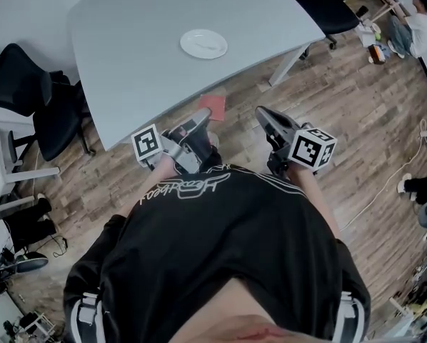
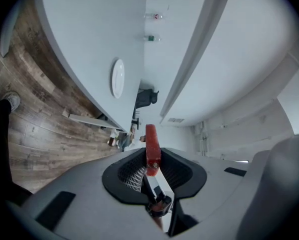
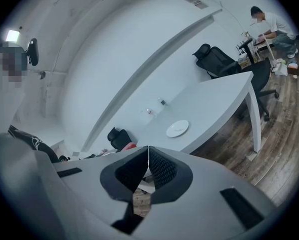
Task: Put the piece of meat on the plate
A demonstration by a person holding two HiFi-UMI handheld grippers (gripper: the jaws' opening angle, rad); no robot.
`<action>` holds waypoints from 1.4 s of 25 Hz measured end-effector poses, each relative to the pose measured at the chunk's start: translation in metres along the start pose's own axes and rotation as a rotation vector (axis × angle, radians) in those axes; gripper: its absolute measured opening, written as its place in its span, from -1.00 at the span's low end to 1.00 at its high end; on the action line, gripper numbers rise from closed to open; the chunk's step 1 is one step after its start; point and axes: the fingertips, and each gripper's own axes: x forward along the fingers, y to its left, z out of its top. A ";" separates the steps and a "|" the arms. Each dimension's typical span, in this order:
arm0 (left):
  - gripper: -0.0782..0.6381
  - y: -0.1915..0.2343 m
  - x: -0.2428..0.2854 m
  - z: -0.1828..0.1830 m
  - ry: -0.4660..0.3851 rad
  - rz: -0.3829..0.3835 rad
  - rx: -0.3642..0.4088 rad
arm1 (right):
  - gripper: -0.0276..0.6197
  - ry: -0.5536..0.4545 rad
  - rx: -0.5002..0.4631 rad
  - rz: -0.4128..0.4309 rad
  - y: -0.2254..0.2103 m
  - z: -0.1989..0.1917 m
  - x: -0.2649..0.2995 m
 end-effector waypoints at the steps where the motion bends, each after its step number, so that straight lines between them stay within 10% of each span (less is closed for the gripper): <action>1: -0.54 -0.001 0.003 0.008 0.001 0.001 -0.004 | -0.88 0.002 0.003 -0.003 -0.002 0.004 0.007; 35: -0.54 -0.021 0.081 0.204 0.114 0.016 0.104 | -0.88 -0.006 -0.001 -0.080 -0.039 0.090 0.182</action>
